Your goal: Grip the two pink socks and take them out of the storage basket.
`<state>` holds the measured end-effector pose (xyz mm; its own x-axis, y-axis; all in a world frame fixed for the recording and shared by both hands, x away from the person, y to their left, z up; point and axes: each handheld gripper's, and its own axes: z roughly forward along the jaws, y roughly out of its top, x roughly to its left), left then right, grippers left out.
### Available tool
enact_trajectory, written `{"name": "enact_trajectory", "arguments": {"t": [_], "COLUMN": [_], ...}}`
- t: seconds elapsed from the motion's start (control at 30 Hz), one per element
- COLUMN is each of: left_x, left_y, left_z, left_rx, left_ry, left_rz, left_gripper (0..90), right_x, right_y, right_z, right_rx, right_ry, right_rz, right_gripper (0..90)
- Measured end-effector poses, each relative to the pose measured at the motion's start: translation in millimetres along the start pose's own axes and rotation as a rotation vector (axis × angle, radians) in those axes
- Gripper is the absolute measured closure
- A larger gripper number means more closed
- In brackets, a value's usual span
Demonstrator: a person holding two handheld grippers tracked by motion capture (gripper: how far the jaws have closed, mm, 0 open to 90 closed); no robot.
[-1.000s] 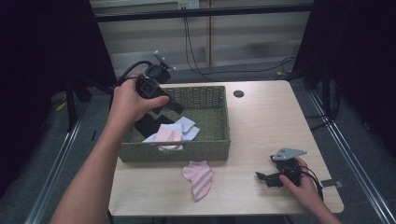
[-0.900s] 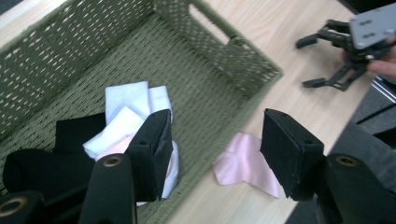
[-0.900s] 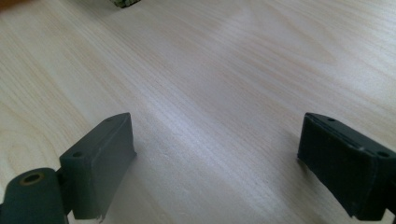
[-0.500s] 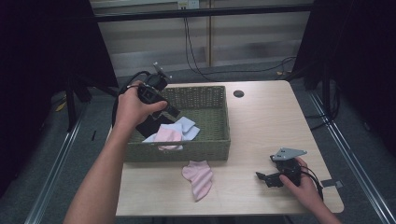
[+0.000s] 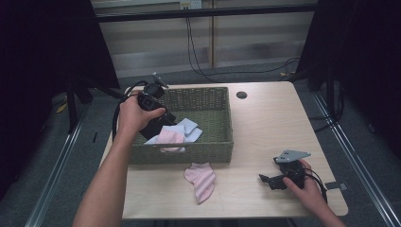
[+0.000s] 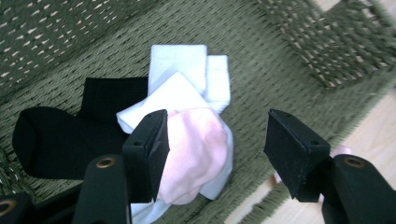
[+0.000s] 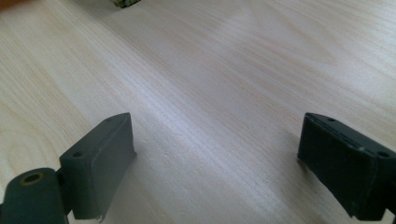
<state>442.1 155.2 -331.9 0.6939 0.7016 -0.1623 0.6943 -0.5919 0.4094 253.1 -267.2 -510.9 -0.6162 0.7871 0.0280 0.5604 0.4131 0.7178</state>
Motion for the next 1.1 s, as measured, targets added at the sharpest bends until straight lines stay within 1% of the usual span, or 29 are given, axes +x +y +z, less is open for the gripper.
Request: {"name": "enact_trajectory", "arguments": {"t": [0.03,0.07,0.1,0.13,0.17,0.2,0.23,0.3,0.37,0.5,0.53,0.57,0.63,0.7,0.83,0.87,0.93,1.0,1.07,1.1], "left_x": [2.3,2.3,3.4,6.0,6.0,9.0,9.0,13.1,15.7,21.2,23.5,23.5,25.1,27.6,30.9,31.4,31.9,34.5,35.7,35.9], "left_y": [-0.7,-0.7,-1.3,-2.6,-2.6,-4.4,-4.4,-6.5,-7.9,-11.4,-13.0,-13.0,-15.4,-18.9,-22.1,-24.1,-25.3,-28.6,-31.3,-32.2], "left_z": [4.4,4.4,7.5,12.4,12.4,17.0,17.0,22.0,24.9,31.2,34.5,34.5,39.5,47.6,55.3,59.8,62.5,67.3,71.0,72.2], "left_rx": [0.012,0.012,0.010,0.018,0.018,0.015,0.015,0.024,0.030,0.022,0.035,0.035,0.045,0.051,0.069,0.072,0.076,0.093,0.100,0.100], "left_ry": [0.001,0.001,0.001,0.006,0.006,0.011,0.011,0.025,0.024,0.036,0.036,0.036,0.043,0.035,0.037,0.033,0.036,0.042,0.036,0.039], "left_rz": [0.001,0.001,0.003,0.001,0.001,-0.009,-0.009,-0.012,-0.015,-0.032,-0.039,-0.039,-0.040,-0.052,-0.058,-0.068,-0.064,-0.063,-0.074,-0.072], "left_gripper": [39.3,39.3,39.3,39.3,39.3,39.5,39.8,39.9,40.1,40.1,40.1,40.1,40.1,40.1,39.9,39.7,40.2,40.4,40.4,40.4], "right_x": [0.0,0.0,0.0,0.0,0.0,0.0,0.0,0.0,0.1,0.0,0.1,0.0,0.0,0.0,0.2,0.1,0.1,0.1,0.1,0.1], "right_y": [0.0,0.0,0.0,0.0,0.0,0.0,0.0,0.0,0.0,0.0,0.0,0.0,0.0,0.0,0.0,0.0,0.0,0.0,0.0,0.0], "right_z": [0.0,0.0,0.0,0.0,0.0,0.0,0.0,0.0,-0.1,0.0,-0.1,0.0,0.0,0.0,-0.2,0.0,0.0,0.0,0.0,0.0], "right_rx": [0.000,0.000,0.000,0.000,0.000,0.000,0.000,0.000,0.001,0.000,0.001,0.000,0.000,0.000,0.002,0.000,0.000,0.000,0.000,0.000], "right_ry": [0.000,0.000,0.000,0.000,0.000,0.000,0.000,0.000,0.000,0.000,0.000,0.000,0.000,0.000,0.000,0.000,0.000,0.000,0.000,0.000], "right_rz": [0.000,0.000,0.000,0.000,0.000,0.000,0.000,0.000,0.001,0.000,0.001,0.000,0.000,0.000,0.003,0.001,0.002,0.001,0.001,0.002], "right_gripper": [10.0,10.0,10.0,10.0,10.0,10.0,10.0,10.0,10.0,10.0,10.0,10.0,10.0,10.0,10.0,10.0,10.0,10.0,10.0,10.0]}}
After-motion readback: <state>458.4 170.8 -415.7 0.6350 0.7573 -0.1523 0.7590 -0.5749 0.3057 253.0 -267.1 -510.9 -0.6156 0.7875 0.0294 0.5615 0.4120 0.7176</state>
